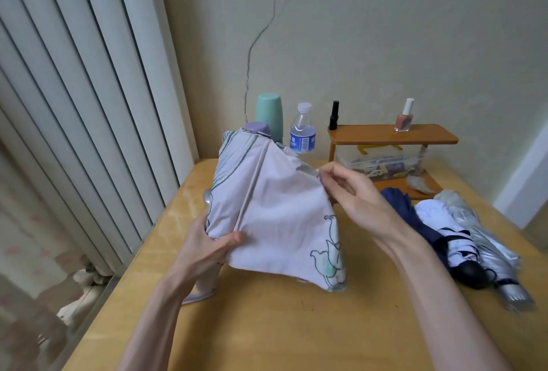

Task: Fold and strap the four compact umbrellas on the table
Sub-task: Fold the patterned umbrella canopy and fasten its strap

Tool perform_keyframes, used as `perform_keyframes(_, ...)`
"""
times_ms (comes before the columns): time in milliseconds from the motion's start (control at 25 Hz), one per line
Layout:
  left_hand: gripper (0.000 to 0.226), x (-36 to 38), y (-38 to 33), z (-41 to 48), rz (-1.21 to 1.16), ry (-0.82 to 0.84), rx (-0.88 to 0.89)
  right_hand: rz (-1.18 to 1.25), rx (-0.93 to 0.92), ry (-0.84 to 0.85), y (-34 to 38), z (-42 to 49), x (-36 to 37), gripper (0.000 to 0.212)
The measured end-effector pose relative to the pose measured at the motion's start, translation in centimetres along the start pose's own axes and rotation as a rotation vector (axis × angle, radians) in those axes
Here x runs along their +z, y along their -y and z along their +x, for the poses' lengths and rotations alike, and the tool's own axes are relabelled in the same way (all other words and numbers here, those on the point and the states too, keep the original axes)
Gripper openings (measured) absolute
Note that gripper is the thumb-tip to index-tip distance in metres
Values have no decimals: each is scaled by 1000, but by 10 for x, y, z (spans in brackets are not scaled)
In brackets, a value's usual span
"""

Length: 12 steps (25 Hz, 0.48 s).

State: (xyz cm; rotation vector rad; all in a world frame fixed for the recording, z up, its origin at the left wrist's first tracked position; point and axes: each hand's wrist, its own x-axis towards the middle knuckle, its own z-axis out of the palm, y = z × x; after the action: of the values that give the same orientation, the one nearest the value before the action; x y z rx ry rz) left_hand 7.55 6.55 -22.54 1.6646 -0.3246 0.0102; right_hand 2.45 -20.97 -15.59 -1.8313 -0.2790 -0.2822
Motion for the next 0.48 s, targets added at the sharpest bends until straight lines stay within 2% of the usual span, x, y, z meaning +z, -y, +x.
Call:
perform_keyframes(40,114,0,0,0,1,8,-3,-11,-29,4,1,0,-4,9)
perform_keyframes(80,116,-1,0,0,-1,20,-4,-36,-49,-29,0,0,-7,9)
perform_keyframes(160,116,-2,-2,-2,-10,30,-14,-55,-62,-189,-2,3,-10,21)
perform_keyframes(240,103,1,-2,-1,-31,31,-36,-31,-73,-304,-2,5,-4,28)
perform_keyframes(280,91,5,-1,-1,-45,11,-43,46,-70,-301,-1,4,-1,35)
perform_keyframes(320,84,8,-1,1,-64,-27,-51,148,-61,-247,-1,3,-2,47)
perform_keyframes(400,83,12,1,5,-138,-116,-74,275,-54,-25,1,-5,-11,75)
perform_keyframes(480,85,14,1,7,-208,-178,-115,145,-47,212,2,-11,-22,92)
